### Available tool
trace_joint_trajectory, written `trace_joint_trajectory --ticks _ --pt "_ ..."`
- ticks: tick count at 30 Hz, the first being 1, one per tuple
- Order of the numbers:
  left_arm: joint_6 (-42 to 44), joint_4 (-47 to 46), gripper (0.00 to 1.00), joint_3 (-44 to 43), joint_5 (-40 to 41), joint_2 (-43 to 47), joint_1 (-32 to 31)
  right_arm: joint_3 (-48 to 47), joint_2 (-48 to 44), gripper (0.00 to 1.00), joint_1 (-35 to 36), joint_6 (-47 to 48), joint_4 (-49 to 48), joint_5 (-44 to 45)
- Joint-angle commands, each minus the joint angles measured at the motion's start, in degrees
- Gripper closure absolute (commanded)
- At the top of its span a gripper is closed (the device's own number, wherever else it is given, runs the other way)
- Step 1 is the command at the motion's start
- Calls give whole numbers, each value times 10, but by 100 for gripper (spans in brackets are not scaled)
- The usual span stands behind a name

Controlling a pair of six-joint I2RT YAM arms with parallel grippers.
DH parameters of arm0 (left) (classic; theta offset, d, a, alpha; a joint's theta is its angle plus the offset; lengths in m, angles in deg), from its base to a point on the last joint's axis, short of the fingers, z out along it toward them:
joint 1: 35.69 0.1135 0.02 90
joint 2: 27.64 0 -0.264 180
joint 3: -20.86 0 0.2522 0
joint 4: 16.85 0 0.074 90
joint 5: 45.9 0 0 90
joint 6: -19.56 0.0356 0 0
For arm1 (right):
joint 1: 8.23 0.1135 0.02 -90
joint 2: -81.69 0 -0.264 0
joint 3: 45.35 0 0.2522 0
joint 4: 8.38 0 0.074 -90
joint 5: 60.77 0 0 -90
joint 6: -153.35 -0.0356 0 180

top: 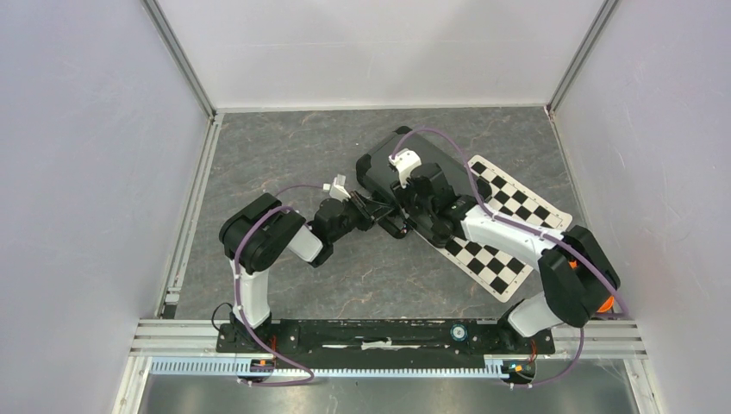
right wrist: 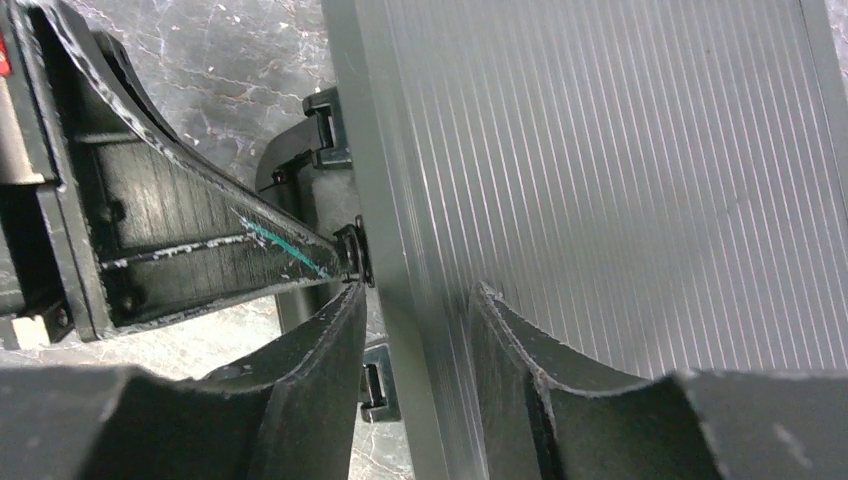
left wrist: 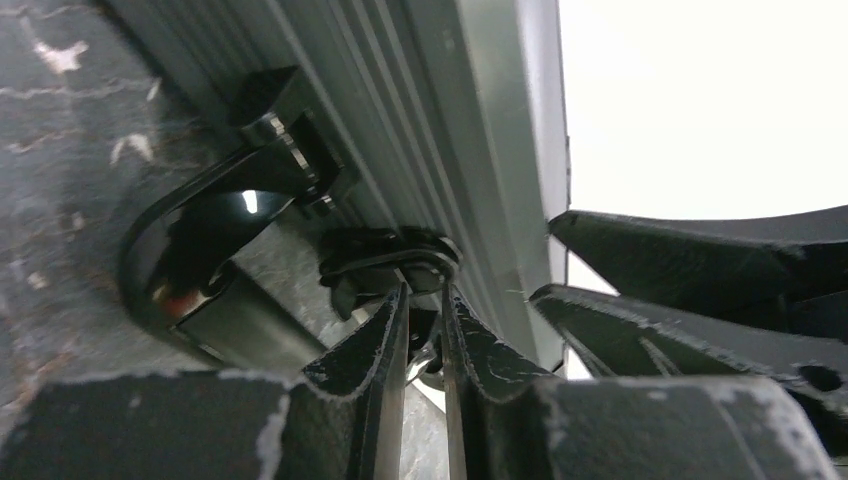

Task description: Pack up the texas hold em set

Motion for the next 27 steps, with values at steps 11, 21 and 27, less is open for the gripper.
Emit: trace_joint_trajectory --ticks 11,21,27 --pt "32 3 76 25 26 10 -3 -46 75 38 35 26 79 55" --pt "39 26 76 11 22 5 -3 -82 127 31 74 35 112 179" --pt "40 59 80 -12 17 0 -3 -86 139 36 84 39 119 204"
